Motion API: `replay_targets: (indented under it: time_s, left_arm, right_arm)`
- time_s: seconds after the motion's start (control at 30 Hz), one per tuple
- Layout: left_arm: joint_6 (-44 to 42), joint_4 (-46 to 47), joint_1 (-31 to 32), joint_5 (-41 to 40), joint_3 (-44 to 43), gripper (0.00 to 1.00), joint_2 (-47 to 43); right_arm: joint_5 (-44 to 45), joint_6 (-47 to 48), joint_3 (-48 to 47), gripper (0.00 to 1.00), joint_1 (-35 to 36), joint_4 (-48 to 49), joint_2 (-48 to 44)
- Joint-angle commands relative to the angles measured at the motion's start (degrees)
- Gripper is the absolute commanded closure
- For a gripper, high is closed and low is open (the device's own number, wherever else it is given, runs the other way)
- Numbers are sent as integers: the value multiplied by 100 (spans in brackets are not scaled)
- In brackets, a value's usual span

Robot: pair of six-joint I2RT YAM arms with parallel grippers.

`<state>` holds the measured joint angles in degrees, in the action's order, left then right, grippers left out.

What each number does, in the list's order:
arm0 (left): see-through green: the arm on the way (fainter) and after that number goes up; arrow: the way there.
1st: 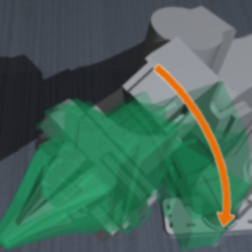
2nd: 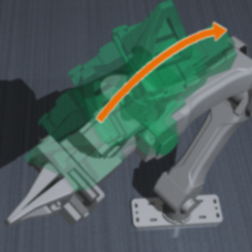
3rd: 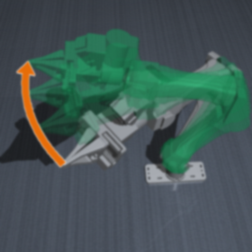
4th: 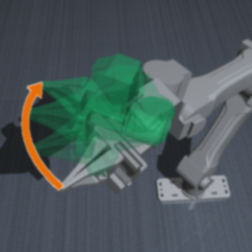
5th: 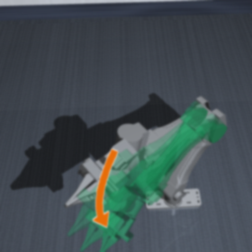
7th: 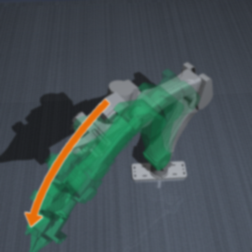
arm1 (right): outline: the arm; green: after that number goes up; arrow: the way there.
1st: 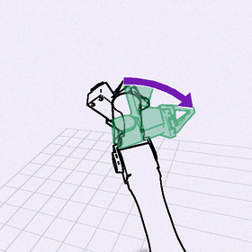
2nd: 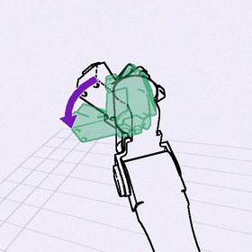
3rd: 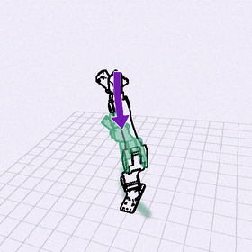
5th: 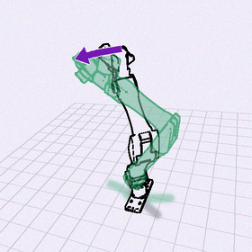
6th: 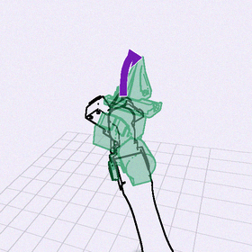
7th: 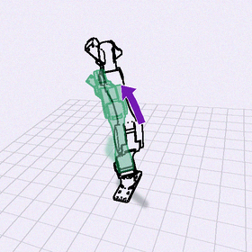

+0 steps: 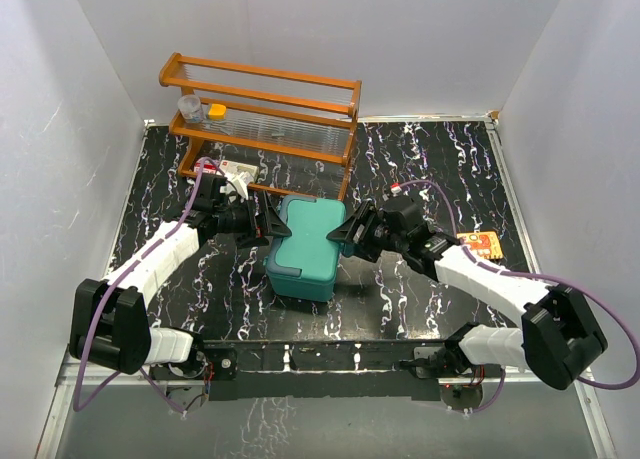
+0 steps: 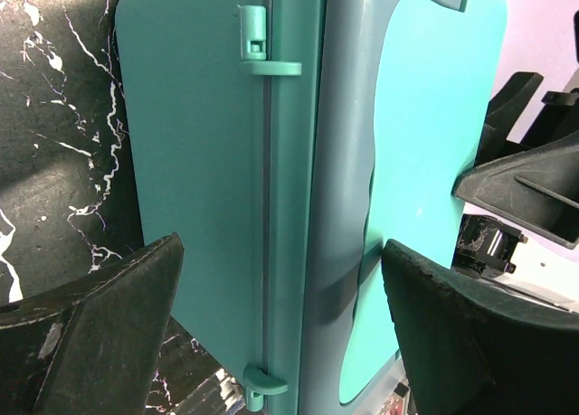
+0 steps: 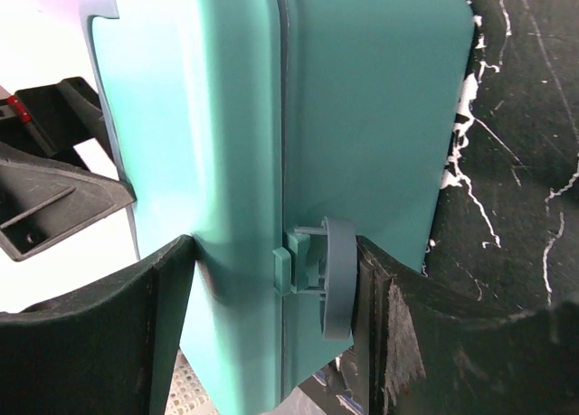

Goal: Organize the medicine kit

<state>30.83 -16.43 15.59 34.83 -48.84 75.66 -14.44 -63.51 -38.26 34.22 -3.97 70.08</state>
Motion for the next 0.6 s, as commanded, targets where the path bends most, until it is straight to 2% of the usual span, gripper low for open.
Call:
replay_targets:
  time_s: [0.0, 0.1, 0.33, 0.57]
  left_arm:
    - [-219, -348, 15, -424, 215, 12, 97]
    - [-218, -318, 16, -430, 224, 12, 107]
    - [-226, -251, 19, -390, 260, 12, 142]
    - [-237, -280, 18, -430, 270, 12, 134]
  right_arm:
    - [811, 329, -266, 40, 189, -1647, 0]
    - [818, 315, -366, 40, 230, -1788, -27]
    - [899, 288, -618, 49, 317, -2069, -82]
    - [896, 288, -819, 53, 414, -2123, -123]
